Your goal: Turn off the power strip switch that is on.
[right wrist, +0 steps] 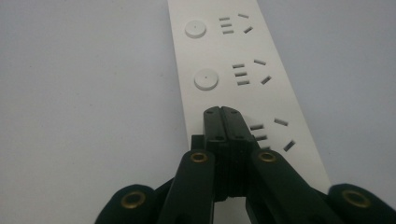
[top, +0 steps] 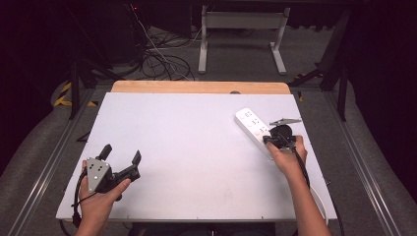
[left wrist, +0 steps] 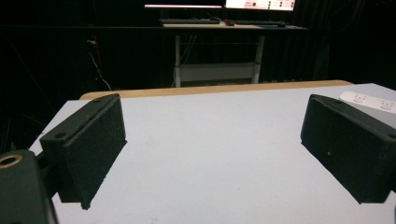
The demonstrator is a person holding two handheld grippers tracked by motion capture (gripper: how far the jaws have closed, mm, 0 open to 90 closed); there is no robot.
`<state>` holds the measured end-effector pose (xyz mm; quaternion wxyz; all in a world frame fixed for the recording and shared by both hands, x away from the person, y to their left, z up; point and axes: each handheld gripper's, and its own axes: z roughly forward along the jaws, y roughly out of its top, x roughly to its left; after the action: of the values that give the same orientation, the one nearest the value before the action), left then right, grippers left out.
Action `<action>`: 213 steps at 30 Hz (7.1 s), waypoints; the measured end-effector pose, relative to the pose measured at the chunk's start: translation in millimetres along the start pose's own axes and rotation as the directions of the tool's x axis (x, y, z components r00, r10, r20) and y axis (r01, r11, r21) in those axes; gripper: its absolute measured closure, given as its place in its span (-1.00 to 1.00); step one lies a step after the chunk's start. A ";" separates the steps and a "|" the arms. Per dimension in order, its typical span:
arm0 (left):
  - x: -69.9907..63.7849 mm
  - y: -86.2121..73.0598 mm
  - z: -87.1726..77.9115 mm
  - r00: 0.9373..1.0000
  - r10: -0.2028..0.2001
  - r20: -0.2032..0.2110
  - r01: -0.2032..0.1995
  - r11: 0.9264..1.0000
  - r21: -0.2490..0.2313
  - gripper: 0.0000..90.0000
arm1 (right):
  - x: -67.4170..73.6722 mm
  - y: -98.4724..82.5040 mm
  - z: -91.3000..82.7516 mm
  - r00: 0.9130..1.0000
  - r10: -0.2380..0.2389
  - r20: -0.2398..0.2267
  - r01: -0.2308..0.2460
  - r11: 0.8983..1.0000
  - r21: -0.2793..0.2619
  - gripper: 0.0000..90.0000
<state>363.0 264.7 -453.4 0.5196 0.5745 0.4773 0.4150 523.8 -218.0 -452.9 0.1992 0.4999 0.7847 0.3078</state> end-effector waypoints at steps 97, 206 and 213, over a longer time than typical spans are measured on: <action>0.4 0.8 1.7 1.000 -0.004 0.005 0.004 1.000 0.000 -0.84 | 11.9 -14.5 -74.4 0.998 -0.068 0.019 0.069 0.900 -0.431 1.00; -1.0 1.4 5.3 1.000 -0.007 0.014 0.007 1.000 -0.001 -0.84 | 19.5 -32.8 -82.8 0.985 -0.005 0.173 0.115 0.763 -0.636 -0.91; -2.3 1.5 7.0 1.000 -0.006 0.020 0.005 1.000 0.001 -0.84 | 17.9 -34.6 -83.5 0.985 -0.002 0.172 0.112 0.764 -0.635 -0.90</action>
<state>369.5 261.0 -452.6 0.5252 0.5777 0.4737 0.4074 441.6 -236.2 -415.5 0.4301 0.4006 0.6281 0.5099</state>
